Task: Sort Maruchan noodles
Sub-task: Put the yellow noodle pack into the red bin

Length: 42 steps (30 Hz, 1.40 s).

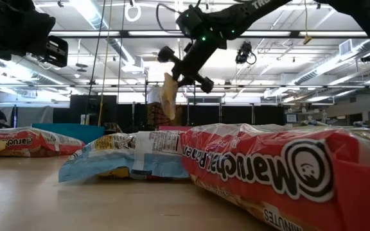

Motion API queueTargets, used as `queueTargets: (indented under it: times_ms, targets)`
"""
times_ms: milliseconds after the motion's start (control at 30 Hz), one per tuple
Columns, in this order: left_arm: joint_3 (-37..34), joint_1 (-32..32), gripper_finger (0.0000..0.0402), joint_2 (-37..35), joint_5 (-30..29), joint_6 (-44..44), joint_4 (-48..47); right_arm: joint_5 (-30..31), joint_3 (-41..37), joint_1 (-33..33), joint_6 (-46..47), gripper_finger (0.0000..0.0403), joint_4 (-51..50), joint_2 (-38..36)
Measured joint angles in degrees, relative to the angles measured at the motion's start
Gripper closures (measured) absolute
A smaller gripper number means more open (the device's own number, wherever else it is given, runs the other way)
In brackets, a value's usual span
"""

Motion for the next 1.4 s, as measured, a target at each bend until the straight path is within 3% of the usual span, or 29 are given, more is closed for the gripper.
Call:
queueTargets:
  times_ms: [433,833,1267,1400]
  targets:
    - [0.0,0.0,0.0370,0.0,0.1,0.0,0.7,-5.5,0.1,-2.4,10.8,0.0383,1.6,6.2]
    - [0.0,0.0,0.0370,0.0,0.0,0.0,0.8,-8.1,0.1,-2.2,12.8,0.0384,-2.0,5.9]
    - [0.0,0.0,0.0370,0.0,0.0,0.0,0.8,-6.0,0.1,-2.7,14.3,0.0386,-9.3,6.0]
    - [0.0,0.0,0.0370,0.0,0.0,0.0,0.8,-8.6,0.1,-3.0,14.6,0.0386,-9.6,6.2]
